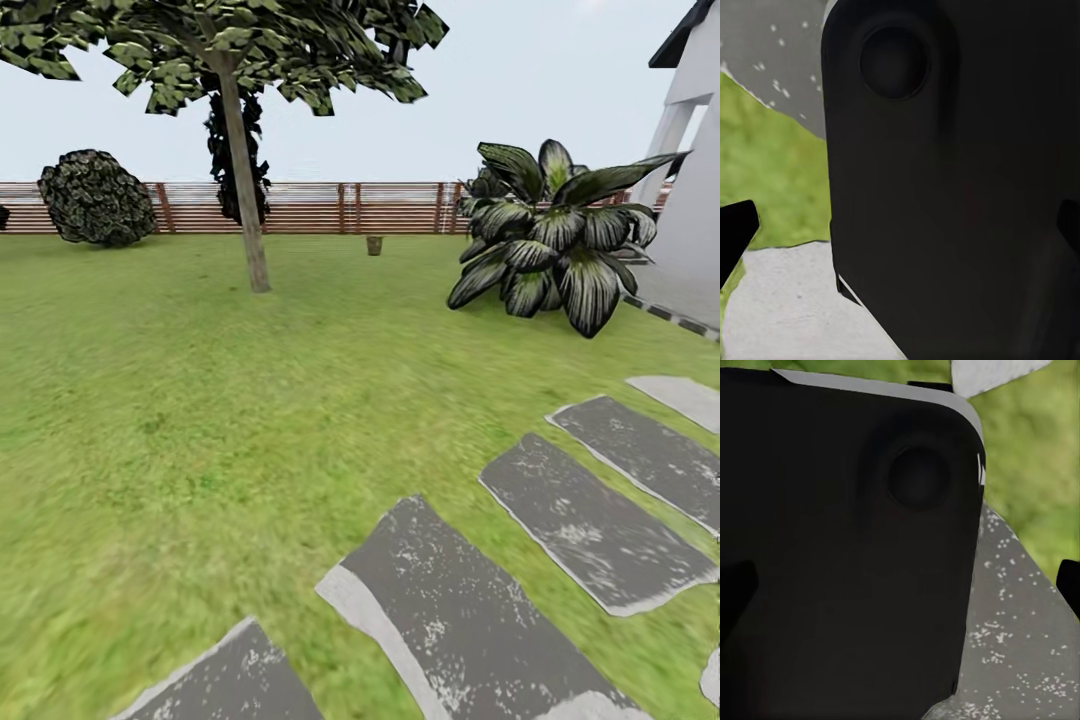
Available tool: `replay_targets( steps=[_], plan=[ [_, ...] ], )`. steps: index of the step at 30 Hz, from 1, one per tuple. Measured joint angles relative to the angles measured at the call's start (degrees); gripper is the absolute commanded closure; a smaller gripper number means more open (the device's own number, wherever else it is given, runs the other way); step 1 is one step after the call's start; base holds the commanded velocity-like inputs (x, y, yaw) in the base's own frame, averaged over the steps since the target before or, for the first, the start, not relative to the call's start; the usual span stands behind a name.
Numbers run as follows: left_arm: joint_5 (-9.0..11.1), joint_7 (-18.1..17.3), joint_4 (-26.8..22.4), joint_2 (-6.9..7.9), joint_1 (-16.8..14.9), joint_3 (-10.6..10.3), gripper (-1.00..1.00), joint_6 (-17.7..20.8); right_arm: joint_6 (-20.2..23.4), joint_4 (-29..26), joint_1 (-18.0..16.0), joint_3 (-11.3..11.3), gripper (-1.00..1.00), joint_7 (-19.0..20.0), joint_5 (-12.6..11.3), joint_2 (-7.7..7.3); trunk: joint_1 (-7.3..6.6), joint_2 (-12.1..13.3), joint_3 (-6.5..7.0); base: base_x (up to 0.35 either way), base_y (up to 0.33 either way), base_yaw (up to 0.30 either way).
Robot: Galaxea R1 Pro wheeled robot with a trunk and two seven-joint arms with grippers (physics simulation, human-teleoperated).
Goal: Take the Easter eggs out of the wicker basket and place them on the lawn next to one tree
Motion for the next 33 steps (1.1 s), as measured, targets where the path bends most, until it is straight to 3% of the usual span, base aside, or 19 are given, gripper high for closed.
replay_targets(
  steps=[6, 33],
  plan=[
    [0.00, 0.00, 0.01, 0.00, 0.00, 0.00, -1.00, 0.00, 0.01, -0.04, -0.01, 0.04, -1.00, 0.02, 0.05, 0.01, 0.00, 0.00, 0.00, 0.303, 0.100, -0.141],
    [0.00, 0.00, 0.01, 0.00, 0.00, 0.00, -1.00, 0.00, 0.01, -0.07, -0.01, 0.08, -1.00, -0.03, 0.13, -0.04, 0.00, 0.00, 0.00, 0.303, 0.100, -0.002]
  ],
)
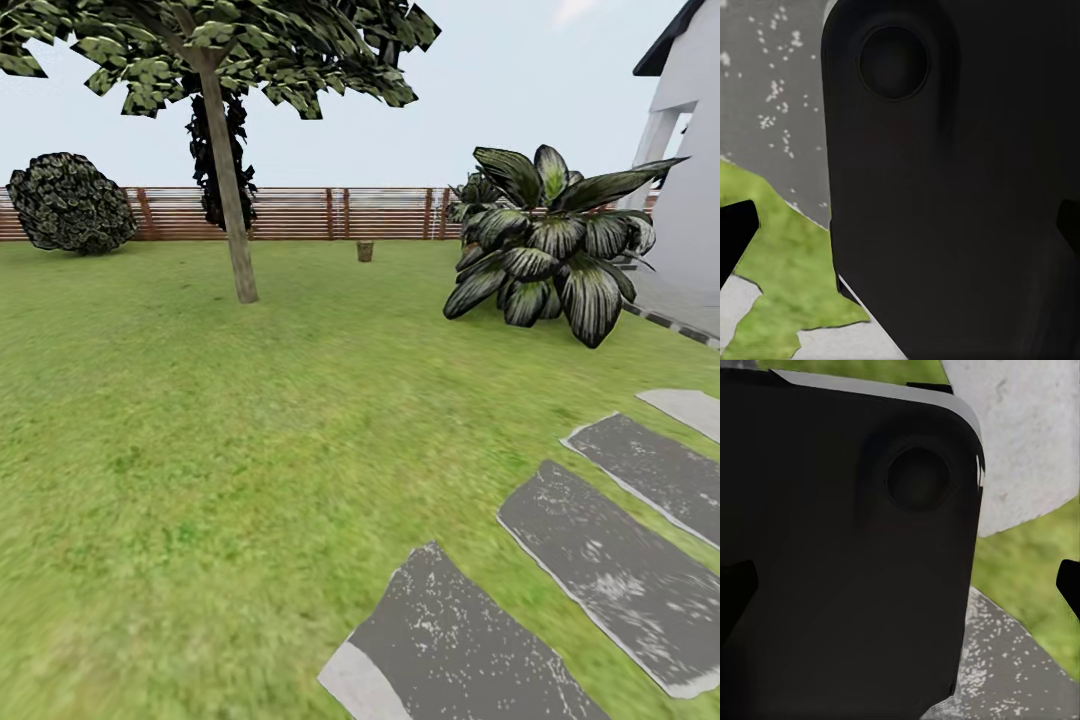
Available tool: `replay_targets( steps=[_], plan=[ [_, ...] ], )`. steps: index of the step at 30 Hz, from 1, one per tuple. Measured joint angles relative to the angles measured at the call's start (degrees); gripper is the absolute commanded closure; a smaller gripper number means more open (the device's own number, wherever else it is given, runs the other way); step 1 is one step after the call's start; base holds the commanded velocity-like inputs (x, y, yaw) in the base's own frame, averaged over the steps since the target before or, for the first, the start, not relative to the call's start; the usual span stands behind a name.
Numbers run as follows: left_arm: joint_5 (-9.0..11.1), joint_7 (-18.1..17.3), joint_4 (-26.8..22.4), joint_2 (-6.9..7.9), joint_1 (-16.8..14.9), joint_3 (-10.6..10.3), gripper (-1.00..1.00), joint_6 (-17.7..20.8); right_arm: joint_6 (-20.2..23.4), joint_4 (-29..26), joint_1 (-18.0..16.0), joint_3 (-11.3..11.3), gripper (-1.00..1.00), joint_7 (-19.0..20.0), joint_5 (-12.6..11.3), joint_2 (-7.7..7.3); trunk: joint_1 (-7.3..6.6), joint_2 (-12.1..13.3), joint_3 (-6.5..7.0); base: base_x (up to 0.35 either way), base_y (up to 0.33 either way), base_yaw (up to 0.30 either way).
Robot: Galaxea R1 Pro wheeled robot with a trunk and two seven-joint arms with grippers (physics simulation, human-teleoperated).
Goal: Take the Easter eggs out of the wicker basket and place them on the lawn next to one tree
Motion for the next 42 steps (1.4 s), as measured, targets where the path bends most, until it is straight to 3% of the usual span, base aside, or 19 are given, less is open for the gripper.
replay_targets(
  steps=[42],
  plan=[
    [0.00, 0.00, 0.00, 0.00, 0.00, 0.01, -1.00, 0.00, 0.00, 0.00, 0.00, 0.00, -1.00, 0.00, -0.03, 0.00, 0.00, 0.00, 0.00, 0.303, 0.100, 0.000]
  ],
)
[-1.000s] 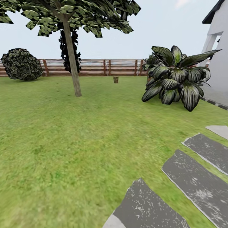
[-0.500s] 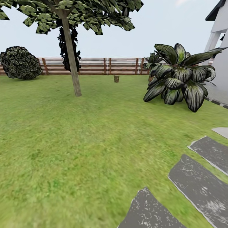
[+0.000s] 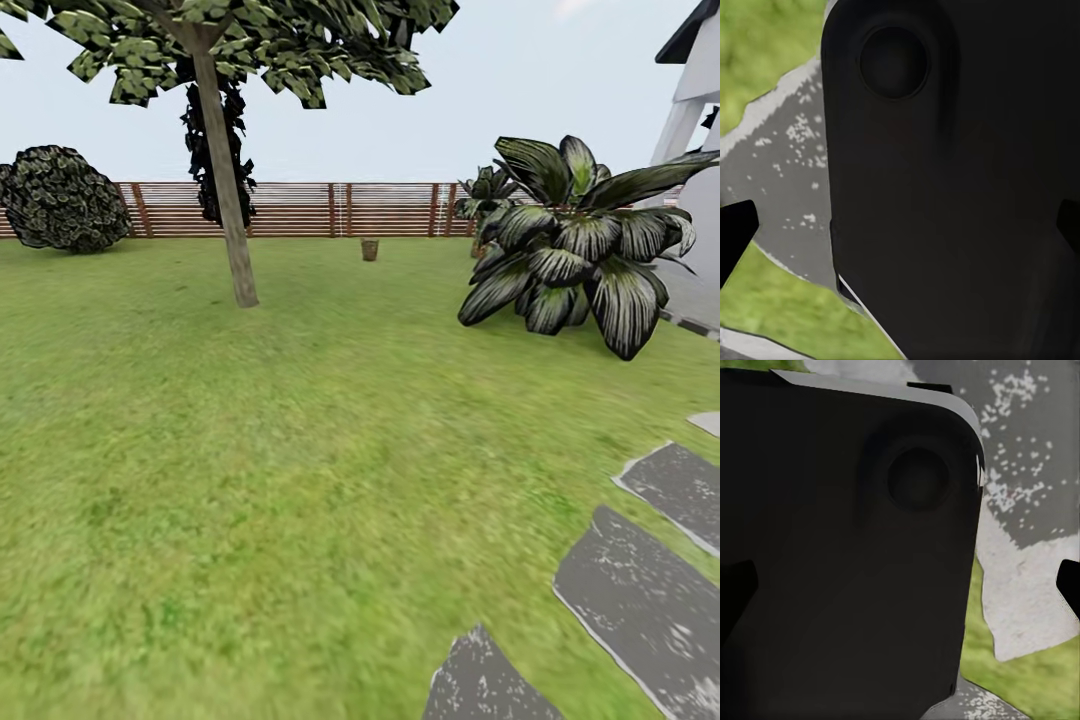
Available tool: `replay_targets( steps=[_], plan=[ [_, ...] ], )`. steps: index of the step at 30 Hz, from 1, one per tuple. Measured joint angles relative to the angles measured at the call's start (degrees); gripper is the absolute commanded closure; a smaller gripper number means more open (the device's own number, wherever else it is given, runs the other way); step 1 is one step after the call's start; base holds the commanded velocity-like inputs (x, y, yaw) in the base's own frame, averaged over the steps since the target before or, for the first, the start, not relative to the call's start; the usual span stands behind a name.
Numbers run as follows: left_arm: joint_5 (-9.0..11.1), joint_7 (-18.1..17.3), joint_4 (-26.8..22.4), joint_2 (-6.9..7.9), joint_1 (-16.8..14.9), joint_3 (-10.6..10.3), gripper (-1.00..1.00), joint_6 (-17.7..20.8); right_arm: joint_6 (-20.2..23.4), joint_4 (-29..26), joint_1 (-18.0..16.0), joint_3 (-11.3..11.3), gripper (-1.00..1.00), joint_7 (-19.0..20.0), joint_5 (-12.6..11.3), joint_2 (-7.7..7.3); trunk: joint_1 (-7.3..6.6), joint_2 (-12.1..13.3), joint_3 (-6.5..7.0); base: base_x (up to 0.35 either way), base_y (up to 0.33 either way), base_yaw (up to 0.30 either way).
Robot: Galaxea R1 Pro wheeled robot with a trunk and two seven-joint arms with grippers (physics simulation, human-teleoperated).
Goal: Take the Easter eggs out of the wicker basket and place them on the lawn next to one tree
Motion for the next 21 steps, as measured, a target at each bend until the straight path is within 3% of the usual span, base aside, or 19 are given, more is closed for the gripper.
replay_targets(
  steps=[21],
  plan=[
    [0.00, 0.00, 0.00, 0.00, 0.00, 0.00, -1.00, 0.00, 0.00, 0.00, 0.00, 0.00, -1.00, 0.00, -0.01, 0.00, 0.00, 0.00, 0.00, 0.303, 0.100, 0.000]
  ],
)
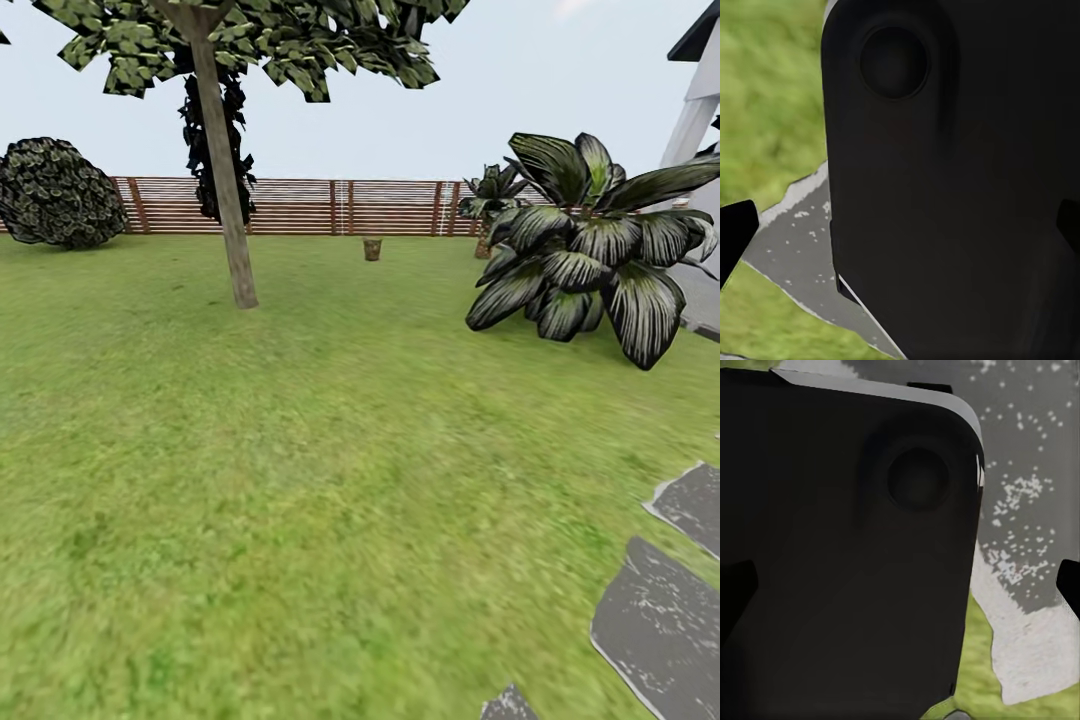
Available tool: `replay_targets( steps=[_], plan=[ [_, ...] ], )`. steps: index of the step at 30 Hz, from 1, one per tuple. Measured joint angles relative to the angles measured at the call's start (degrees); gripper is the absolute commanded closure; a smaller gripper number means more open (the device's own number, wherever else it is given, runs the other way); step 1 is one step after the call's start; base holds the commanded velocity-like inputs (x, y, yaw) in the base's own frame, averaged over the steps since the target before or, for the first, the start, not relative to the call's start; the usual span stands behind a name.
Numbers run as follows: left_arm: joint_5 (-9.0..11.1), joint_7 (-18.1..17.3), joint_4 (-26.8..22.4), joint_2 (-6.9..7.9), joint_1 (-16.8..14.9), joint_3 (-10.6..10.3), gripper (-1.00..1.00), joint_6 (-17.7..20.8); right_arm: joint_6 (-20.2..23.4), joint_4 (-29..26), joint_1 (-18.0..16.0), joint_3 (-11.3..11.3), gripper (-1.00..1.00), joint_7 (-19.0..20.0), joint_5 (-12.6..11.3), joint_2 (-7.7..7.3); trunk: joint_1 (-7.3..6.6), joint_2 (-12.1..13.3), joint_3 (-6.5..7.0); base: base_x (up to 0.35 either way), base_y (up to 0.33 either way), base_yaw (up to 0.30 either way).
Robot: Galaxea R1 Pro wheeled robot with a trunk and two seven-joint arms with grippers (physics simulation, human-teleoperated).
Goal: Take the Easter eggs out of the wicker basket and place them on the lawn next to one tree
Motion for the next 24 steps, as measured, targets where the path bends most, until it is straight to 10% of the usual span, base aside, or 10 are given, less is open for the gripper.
replay_targets(
  steps=[24],
  plan=[
    [0.00, 0.00, 0.00, 0.00, 0.00, -0.01, -1.00, 0.00, 0.00, 0.00, 0.00, 0.00, -1.00, 0.00, 0.00, 0.00, 0.00, 0.00, 0.00, 0.303, 0.099, 0.000]
  ],
)
